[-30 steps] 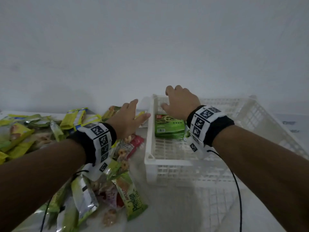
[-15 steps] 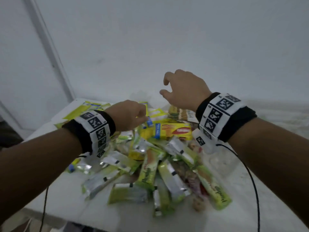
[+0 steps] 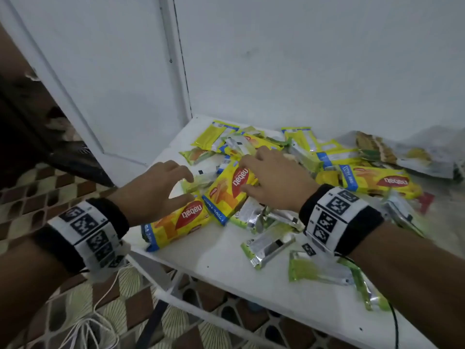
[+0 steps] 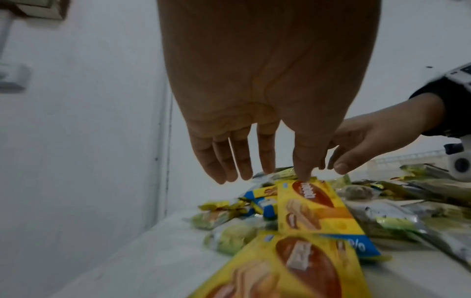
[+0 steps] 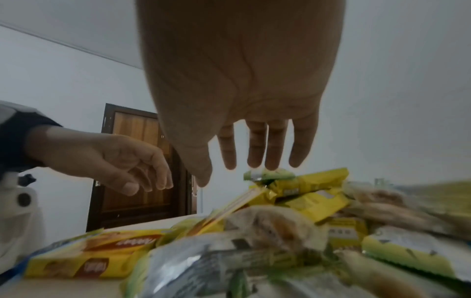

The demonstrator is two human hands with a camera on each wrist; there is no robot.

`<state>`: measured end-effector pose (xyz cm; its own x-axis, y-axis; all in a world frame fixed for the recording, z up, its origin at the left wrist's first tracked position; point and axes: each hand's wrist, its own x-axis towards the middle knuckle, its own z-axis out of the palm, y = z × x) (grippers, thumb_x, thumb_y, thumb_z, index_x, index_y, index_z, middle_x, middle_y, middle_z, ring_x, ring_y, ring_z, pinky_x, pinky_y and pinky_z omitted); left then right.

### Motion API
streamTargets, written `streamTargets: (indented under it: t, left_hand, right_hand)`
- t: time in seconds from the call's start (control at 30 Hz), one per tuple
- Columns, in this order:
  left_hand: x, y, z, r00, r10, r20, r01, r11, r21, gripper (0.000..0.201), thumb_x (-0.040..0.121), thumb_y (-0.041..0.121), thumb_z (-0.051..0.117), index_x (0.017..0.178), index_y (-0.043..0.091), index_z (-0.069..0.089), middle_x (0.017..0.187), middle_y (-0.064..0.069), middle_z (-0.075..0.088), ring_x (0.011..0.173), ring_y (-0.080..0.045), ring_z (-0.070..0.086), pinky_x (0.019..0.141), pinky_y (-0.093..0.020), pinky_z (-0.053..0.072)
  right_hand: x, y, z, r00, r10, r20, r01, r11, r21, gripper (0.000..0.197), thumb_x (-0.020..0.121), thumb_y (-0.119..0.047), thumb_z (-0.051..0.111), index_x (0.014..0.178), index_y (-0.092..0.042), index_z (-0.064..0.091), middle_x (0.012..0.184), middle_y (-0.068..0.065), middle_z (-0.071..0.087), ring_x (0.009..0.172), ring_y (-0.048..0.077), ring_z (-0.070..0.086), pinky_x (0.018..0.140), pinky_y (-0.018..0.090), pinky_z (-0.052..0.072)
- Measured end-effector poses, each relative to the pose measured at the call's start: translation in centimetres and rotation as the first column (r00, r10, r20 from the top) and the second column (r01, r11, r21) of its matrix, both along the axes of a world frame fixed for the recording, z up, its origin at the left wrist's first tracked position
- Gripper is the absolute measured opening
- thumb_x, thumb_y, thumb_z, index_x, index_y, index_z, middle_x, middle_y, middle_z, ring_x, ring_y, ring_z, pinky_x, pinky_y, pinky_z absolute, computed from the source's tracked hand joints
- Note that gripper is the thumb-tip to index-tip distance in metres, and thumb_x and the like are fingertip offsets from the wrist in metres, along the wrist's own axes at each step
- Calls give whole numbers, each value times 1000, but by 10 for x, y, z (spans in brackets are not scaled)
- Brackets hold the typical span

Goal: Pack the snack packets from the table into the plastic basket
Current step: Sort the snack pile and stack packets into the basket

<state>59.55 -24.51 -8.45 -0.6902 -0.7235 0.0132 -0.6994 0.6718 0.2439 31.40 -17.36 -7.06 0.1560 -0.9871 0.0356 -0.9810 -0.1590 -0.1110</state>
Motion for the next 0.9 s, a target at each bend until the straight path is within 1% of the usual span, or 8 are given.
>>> streamTargets:
  t: [0.07, 0.17, 0.3, 0.43, 0.53, 0.6, 0.7, 0.9]
  left_hand:
    - [21, 1, -8, 995, 41, 89, -48, 996, 75, 62, 78, 78, 54, 122, 35, 54, 120, 9, 51, 111, -17, 50, 94, -33, 44]
    - [32, 4, -23, 974, 14, 226, -54, 984, 172, 90, 61, 95, 48, 131, 40, 48, 126, 10, 45, 114, -14, 47, 98, -32, 42]
    - [24, -1, -33, 953, 4, 302, -81, 967, 243, 89, 70, 84, 61, 144, 43, 34, 129, 5, 51, 115, -16, 52, 101, -35, 43]
    - [17, -10, -31, 940, -25, 339, -60, 969, 238, 81, 78, 72, 68, 145, 42, 34, 129, 6, 51, 116, -17, 51, 101, -36, 43]
    - [10, -20, -24, 939, -38, 341, -40, 975, 220, 86, 66, 86, 57, 140, 44, 43, 131, 8, 49, 121, -15, 47, 106, -39, 42]
    - [1, -30, -17, 960, -15, 281, -42, 979, 198, 81, 69, 87, 55, 136, 43, 48, 130, 9, 49, 124, -14, 46, 107, -39, 41]
    - [-26, -44, -6, 981, -21, 192, -3, 992, 126, 62, 84, 69, 64, 135, 34, 53, 128, 4, 51, 125, -21, 49, 104, -40, 42]
    - [-95, -62, -1, 988, 3, 154, -11, 999, 46, 57, 96, 53, 58, 143, 25, 44, 135, -7, 50, 121, -29, 51, 102, -44, 44]
  right_hand:
    - [9, -1, -6, 999, 39, -17, -39, 999, -35, 52, 93, -51, 62, 140, -33, 47, 125, 4, 43, 118, 25, 44, 83, 37, 50]
    - [19, -9, -15, 991, 91, -100, -96, 994, -46, 65, 92, -56, 62, 150, -40, 39, 153, 12, 31, 141, 33, 32, 107, 48, 42]
    - [21, -17, -24, 980, 46, -193, -35, 998, 61, 75, 94, -66, 50, 158, -44, 19, 170, 8, -1, 156, 32, 1, 121, 53, 21]
    - [15, -13, -17, 965, -31, -262, 32, 999, 1, 62, 94, -65, 49, 145, -31, 45, 159, 7, 30, 144, 30, 28, 112, 50, 36]
    - [5, -7, -8, 961, -107, -254, 99, 994, -44, 55, 95, -64, 47, 137, -30, 50, 135, 4, 47, 123, 27, 44, 100, 46, 46]
    - [-5, -1, -5, 964, -147, -223, 142, 989, -38, 52, 96, -63, 47, 135, -28, 50, 126, 4, 50, 117, 26, 48, 96, 44, 48]
    - [-17, 7, -2, 968, -204, -149, 200, 979, -40, 46, 97, -59, 50, 128, -25, 51, 118, 4, 50, 112, 24, 49, 90, 41, 50]
    - [-28, 14, 1, 952, -294, -84, 290, 955, -59, 47, 94, -54, 59, 133, -29, 49, 130, 7, 42, 118, 29, 48, 89, 44, 52]
